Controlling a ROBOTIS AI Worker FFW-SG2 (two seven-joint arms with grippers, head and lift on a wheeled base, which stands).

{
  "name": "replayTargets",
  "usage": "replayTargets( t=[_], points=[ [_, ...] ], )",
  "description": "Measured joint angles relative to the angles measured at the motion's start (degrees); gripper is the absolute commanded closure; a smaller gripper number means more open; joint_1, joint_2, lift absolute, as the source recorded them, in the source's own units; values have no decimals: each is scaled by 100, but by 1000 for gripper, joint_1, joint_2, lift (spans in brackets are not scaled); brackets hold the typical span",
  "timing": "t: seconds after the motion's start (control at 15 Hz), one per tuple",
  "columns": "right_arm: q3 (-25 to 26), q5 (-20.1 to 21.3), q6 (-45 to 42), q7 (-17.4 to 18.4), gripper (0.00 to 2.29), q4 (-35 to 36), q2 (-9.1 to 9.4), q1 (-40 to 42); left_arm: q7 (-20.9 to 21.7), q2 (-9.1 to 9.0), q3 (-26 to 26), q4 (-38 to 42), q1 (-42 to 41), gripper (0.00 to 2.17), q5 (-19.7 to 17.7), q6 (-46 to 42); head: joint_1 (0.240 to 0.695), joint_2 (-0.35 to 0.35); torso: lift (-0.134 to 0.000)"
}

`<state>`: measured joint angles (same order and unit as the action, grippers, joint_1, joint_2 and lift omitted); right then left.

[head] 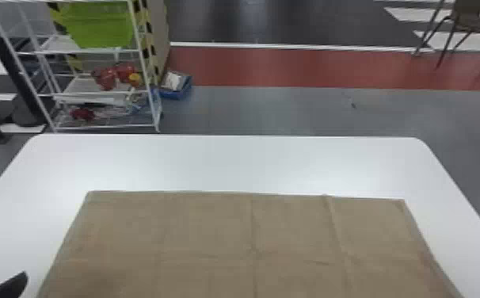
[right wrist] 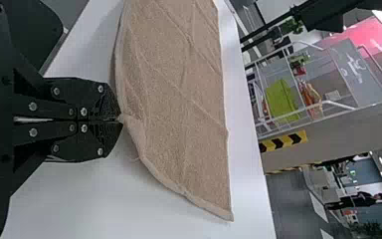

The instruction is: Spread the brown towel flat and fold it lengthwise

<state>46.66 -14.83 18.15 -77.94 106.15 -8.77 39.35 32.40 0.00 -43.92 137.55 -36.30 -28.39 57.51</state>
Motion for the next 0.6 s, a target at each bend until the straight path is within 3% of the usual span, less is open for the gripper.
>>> replayTargets(
  t=[0.07,0.13,0.4,0.6],
  points=[
    [25,-19,-10,-2,768,-49,-19,0,2,0,6,8,0,137,0,-2,695,-73,-123],
    [35,-27,-41,4,53,-119,-49,-3,4,0,9,13,0,137,0,-3,695,-81,-123],
    [62,6,-112,-19,39,-289,-121,-24,10,0,-9,18,0,137,0,0,695,-94,-123],
    [373,-164,-143,-19,53,-384,-133,-28,4,0,-56,25,21,134,0,-6,695,-144,-123]
  ],
)
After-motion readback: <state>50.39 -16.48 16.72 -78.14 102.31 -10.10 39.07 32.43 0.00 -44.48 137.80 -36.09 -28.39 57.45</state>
